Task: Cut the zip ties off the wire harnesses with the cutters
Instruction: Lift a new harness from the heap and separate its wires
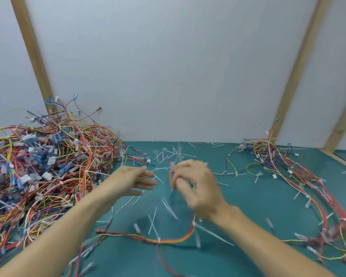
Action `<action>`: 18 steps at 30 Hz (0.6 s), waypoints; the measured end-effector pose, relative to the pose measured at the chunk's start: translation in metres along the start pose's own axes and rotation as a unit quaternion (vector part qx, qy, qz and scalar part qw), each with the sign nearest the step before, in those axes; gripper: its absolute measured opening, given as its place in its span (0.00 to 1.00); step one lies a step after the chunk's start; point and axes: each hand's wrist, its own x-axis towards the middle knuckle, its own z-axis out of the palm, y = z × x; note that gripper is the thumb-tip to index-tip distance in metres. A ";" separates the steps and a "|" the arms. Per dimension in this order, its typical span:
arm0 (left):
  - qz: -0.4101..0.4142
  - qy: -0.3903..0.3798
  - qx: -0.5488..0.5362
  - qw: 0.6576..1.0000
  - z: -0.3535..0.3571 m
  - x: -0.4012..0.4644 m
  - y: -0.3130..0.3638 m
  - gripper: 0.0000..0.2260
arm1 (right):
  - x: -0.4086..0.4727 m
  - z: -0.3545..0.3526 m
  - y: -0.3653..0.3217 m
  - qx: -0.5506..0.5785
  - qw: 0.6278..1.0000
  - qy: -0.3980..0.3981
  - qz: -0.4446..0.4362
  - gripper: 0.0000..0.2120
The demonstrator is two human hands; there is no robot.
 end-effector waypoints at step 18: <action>0.149 -0.022 -0.439 0.886 0.023 0.020 0.074 0.07 | 0.032 -0.049 0.060 -0.231 0.950 0.206 -0.046 0.24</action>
